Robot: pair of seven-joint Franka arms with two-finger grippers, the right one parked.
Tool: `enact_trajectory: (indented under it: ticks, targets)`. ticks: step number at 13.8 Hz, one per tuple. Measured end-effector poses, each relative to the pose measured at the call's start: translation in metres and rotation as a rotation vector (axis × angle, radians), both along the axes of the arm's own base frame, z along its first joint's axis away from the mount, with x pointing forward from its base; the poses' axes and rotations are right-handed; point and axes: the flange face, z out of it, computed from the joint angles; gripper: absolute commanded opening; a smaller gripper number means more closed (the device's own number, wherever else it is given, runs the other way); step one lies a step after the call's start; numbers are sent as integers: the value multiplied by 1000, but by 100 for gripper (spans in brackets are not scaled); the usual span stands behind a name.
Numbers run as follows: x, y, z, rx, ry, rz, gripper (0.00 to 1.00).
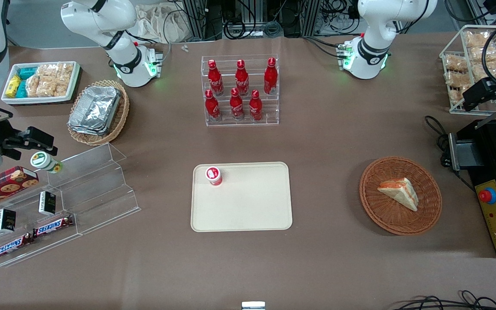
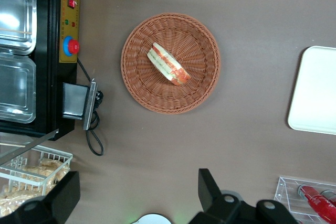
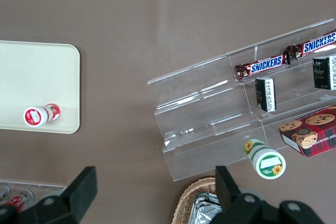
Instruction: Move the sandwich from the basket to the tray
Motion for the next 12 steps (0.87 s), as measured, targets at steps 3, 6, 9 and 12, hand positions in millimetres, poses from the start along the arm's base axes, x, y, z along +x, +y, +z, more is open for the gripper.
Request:
enact_trajectory:
  ticks: [3,6,9,12]
  targets:
    - [1,-1,-1,-10,-1,-2,100]
    - [4,-4,-4,-21,-3,-6,100]
    - [7,-9,-13,-22,12,-15,100]
    - [16,-12,-27,-32,2,-19,100]
